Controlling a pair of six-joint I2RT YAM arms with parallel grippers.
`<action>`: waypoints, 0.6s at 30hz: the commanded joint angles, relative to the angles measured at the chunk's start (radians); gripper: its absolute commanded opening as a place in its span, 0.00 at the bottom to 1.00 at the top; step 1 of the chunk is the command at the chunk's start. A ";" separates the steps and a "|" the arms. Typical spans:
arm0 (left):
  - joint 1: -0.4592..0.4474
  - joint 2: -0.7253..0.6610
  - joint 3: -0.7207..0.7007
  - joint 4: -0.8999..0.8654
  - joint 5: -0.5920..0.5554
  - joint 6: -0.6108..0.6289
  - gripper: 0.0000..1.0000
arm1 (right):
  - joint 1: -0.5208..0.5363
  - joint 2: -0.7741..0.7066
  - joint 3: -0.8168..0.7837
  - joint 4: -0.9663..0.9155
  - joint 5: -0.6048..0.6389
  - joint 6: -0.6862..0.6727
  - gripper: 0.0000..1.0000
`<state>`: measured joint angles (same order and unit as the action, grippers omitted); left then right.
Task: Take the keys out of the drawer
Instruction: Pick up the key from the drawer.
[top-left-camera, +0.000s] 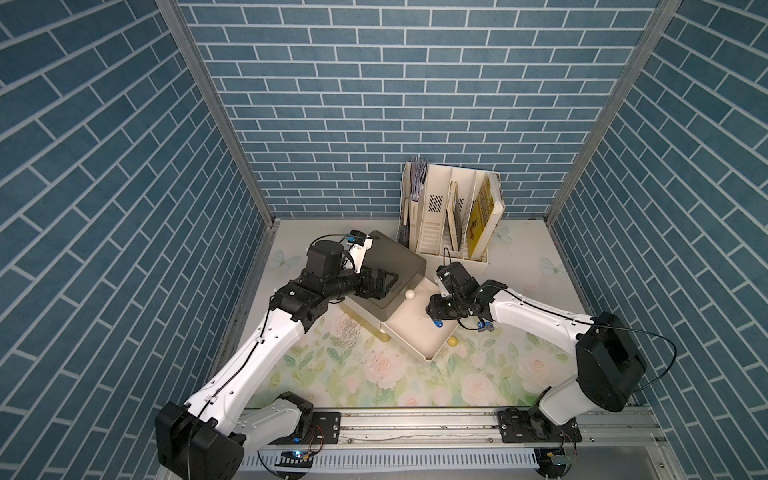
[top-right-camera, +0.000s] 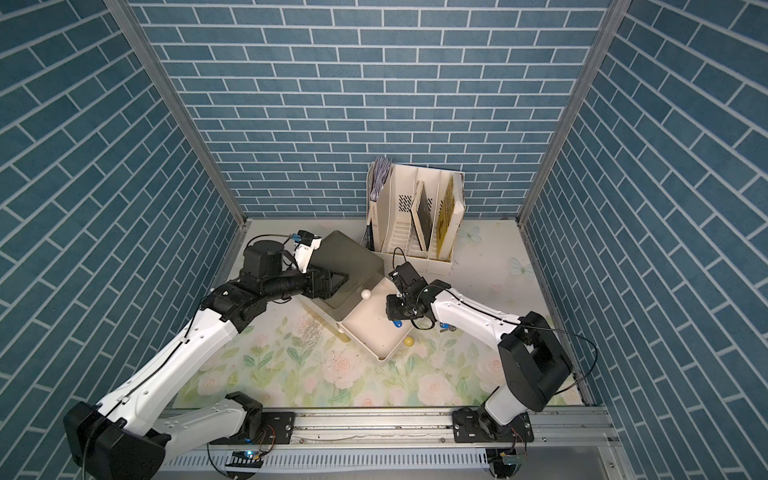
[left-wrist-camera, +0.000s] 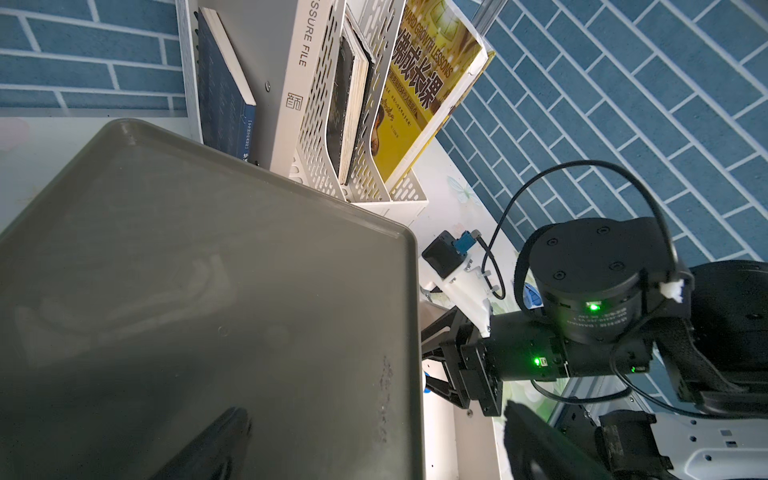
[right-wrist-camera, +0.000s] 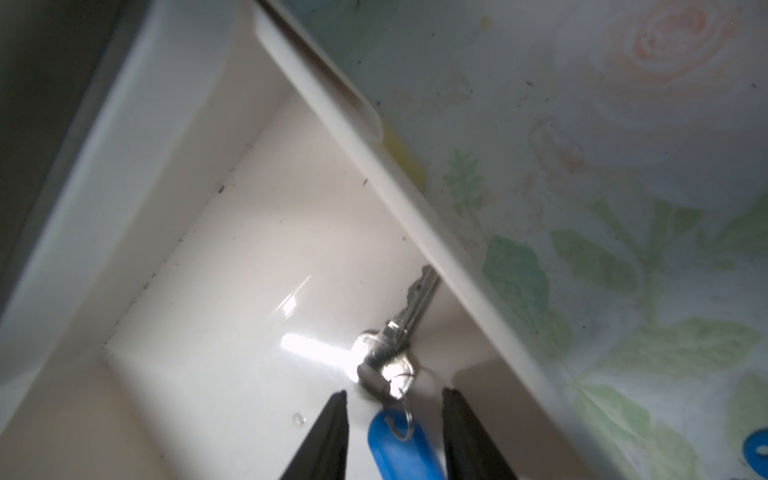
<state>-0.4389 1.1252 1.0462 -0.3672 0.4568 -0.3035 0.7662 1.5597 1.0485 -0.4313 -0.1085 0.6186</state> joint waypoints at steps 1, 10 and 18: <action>0.006 -0.013 -0.020 0.008 -0.007 0.007 1.00 | -0.003 0.034 0.016 -0.014 -0.005 -0.023 0.36; 0.006 -0.014 -0.017 -0.009 -0.017 0.026 1.00 | -0.004 0.056 0.043 -0.033 0.017 -0.026 0.10; 0.006 -0.011 -0.020 -0.007 -0.022 0.027 1.00 | -0.003 0.013 0.074 -0.048 0.075 -0.029 0.00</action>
<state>-0.4389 1.1248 1.0370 -0.3687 0.4416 -0.2916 0.7647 1.5917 1.0912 -0.4454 -0.0792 0.6014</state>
